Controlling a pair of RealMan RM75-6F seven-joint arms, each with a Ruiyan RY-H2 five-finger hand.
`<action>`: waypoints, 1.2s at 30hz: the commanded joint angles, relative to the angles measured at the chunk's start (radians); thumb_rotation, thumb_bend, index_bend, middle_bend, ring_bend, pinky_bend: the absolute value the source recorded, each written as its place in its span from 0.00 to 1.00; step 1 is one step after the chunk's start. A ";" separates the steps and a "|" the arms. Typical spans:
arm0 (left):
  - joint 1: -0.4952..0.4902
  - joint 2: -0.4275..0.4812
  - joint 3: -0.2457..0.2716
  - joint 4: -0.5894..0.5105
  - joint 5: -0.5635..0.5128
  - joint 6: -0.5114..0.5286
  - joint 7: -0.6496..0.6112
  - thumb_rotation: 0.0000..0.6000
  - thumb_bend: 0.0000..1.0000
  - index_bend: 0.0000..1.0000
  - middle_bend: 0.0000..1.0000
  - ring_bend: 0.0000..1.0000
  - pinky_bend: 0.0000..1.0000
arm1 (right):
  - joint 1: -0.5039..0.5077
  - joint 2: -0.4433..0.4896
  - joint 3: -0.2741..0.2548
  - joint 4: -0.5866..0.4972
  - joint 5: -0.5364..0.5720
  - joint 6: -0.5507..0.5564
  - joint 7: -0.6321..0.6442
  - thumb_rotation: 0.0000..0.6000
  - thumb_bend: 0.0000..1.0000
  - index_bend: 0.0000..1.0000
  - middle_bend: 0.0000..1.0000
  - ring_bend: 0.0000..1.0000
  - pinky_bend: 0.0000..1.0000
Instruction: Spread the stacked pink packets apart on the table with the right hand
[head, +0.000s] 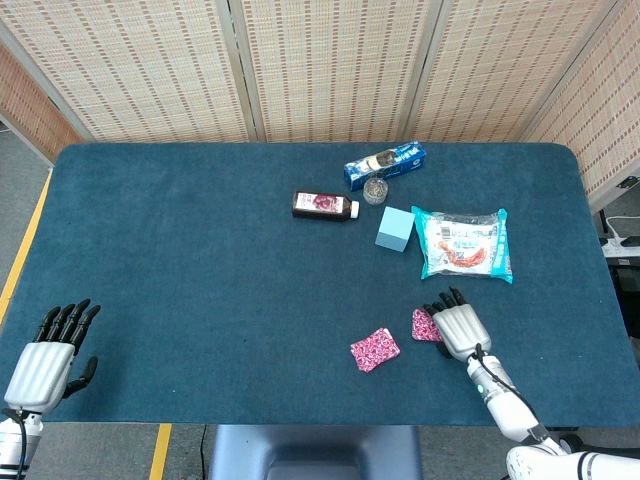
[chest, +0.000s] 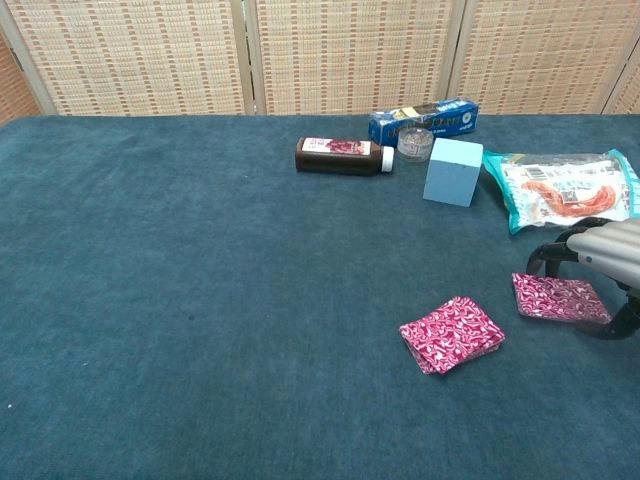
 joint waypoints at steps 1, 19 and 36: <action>-0.001 0.000 0.000 0.000 -0.002 -0.002 0.000 1.00 0.44 0.00 0.00 0.00 0.07 | 0.000 0.000 0.000 -0.002 0.001 0.001 -0.002 1.00 0.24 0.25 0.29 0.12 0.00; -0.002 0.000 -0.001 0.000 -0.006 -0.006 0.003 1.00 0.44 0.00 0.00 0.00 0.07 | 0.002 -0.015 0.006 0.005 0.007 0.011 -0.012 1.00 0.24 0.37 0.37 0.19 0.00; -0.002 -0.001 -0.002 0.000 -0.010 -0.005 0.006 1.00 0.44 0.00 0.00 0.00 0.07 | -0.010 -0.024 0.017 0.014 -0.020 0.049 0.005 1.00 0.24 0.53 0.45 0.26 0.00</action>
